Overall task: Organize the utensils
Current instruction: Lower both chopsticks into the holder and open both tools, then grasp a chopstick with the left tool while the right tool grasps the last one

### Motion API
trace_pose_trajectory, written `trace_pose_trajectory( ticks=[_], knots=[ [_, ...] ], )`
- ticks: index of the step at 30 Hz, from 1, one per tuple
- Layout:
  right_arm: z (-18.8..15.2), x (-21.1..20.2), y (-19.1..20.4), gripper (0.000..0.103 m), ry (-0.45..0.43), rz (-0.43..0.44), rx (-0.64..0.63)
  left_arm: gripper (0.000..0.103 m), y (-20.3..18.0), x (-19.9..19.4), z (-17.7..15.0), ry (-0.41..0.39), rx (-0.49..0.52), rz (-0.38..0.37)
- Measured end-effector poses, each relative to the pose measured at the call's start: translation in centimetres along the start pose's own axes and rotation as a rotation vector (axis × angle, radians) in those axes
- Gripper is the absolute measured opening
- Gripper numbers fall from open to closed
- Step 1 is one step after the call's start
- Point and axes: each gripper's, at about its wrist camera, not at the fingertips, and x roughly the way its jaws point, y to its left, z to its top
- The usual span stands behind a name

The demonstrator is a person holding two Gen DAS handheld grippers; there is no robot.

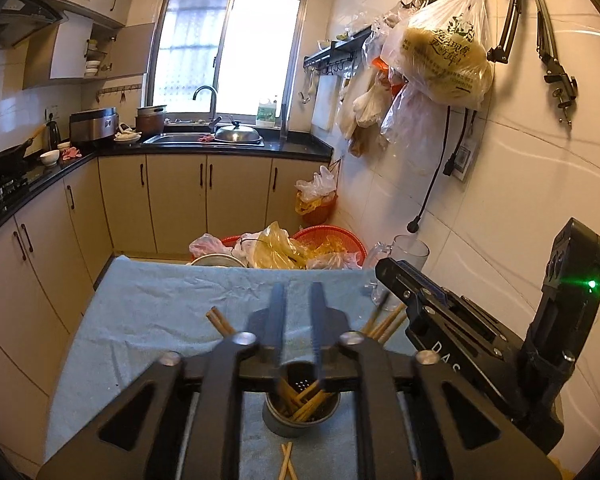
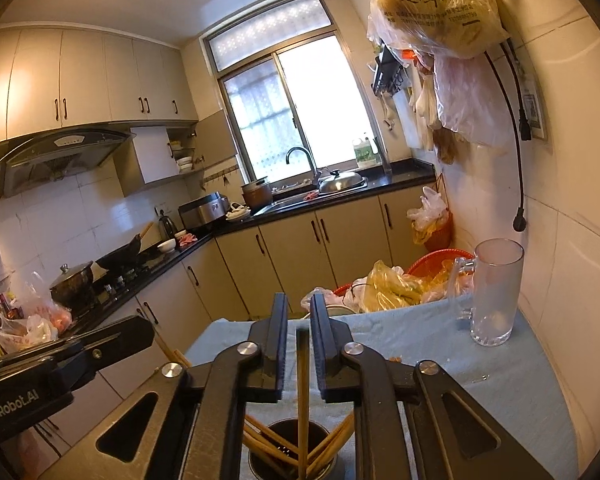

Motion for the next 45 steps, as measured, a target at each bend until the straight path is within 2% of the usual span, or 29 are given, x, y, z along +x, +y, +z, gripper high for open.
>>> trace_pose_trajectory(
  ticks=[1, 2, 9, 11, 16, 20, 24, 29, 33, 38, 41, 45],
  knots=[
    [0.0, -0.2, 0.0, 0.021, -0.002, -0.002, -0.001, 0.03, 0.1, -0.3, 0.0, 0.0, -0.01, -0.002],
    [0.1, -0.3, 0.1, 0.025, -0.005, -0.004, -0.002, 0.034, 0.4, -0.6, -0.1, -0.004, -0.025, -0.007],
    [0.8, -3.0, 0.6, 0.031, -0.029, -0.008, -0.004, 0.037, 1.6, -4.1, -0.9, -0.021, -0.084, -0.017],
    [0.8, -4.0, 0.8, 0.038, -0.036, -0.01, -0.007, 0.04, 2.0, -5.5, -1.4, -0.035, -0.098, -0.014],
    [0.6, -6.8, 1.5, 0.049, -0.032, -0.022, -0.036, 0.046, 2.9, -8.9, -3.8, -0.063, -0.121, 0.027],
    [-0.6, -8.5, 2.0, 0.058, 0.014, -0.037, -0.09, 0.051, 3.6, -10.0, -6.5, -0.04, -0.119, 0.072],
    [-2.2, -9.4, 2.2, 0.062, 0.104, -0.042, -0.154, 0.051, 4.9, -9.8, -9.7, 0.034, -0.138, 0.119],
    [-5.8, -9.1, 1.4, 0.063, 0.301, -0.023, -0.177, 0.051, 6.1, -9.2, -13.9, 0.133, -0.155, 0.161],
    [-10.8, -7.5, 0.5, 0.062, 0.531, -0.007, -0.156, 0.051, 6.1, -8.0, -17.2, 0.226, -0.125, 0.178],
    [-17.1, -5.3, -0.2, 0.061, 0.74, 0.012, -0.076, 0.051, 5.3, -5.2, -21.7, 0.37, -0.044, 0.166],
    [-19.7, -4.5, 0.4, 0.06, 0.806, 0.028, -0.057, 0.051, 4.8, -3.5, -23.8, 0.452, -0.009, 0.156],
    [-22.2, -3.7, 2.7, 0.06, 0.849, 0.008, -0.153, 0.05, 4.3, -1.9, -25.4, 0.535, -0.013, 0.125]
  ],
)
